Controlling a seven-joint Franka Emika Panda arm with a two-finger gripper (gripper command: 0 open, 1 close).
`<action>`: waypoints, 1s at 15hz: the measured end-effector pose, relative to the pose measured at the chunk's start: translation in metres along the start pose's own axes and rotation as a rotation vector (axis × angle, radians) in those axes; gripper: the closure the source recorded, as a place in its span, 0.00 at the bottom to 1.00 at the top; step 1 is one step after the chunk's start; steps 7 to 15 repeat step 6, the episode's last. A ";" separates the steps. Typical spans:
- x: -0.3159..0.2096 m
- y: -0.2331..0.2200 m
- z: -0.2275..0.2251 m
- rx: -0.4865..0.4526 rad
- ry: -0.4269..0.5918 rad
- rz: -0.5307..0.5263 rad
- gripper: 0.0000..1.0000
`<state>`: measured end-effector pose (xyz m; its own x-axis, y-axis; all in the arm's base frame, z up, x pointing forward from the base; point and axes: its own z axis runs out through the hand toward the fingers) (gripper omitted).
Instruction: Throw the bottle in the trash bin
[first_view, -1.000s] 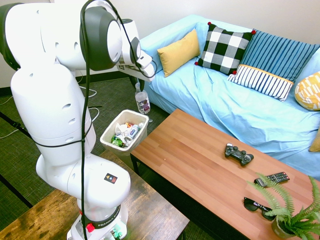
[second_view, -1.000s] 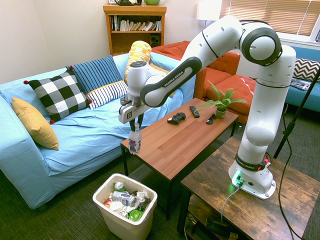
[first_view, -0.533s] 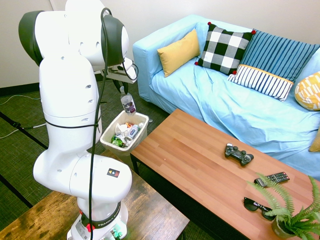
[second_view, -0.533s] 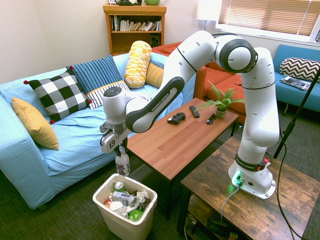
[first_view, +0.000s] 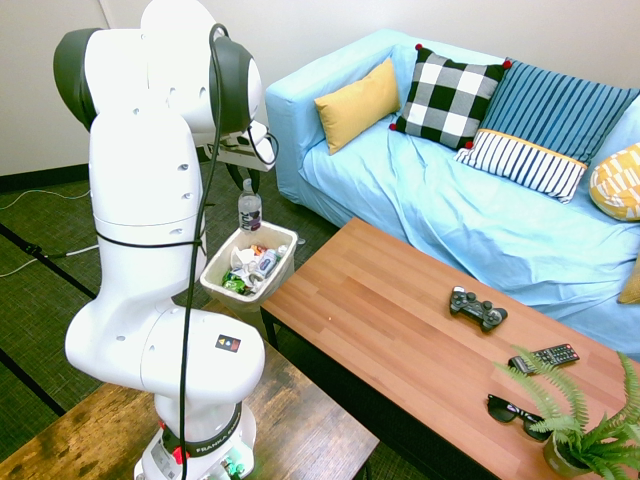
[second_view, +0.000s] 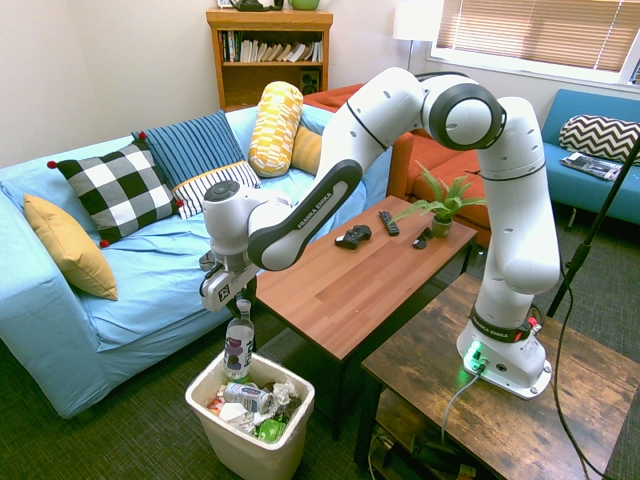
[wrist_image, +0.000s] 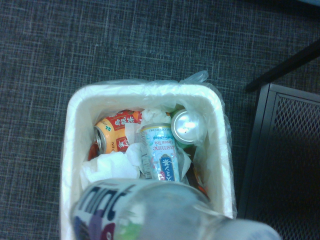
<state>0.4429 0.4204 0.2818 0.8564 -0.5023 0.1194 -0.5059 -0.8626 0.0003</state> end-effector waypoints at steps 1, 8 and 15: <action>0.001 0.000 0.001 -0.001 -0.001 0.000 0.00; 0.006 0.001 0.002 -0.002 -0.008 0.004 0.00; 0.006 0.001 0.002 -0.002 -0.008 0.004 0.00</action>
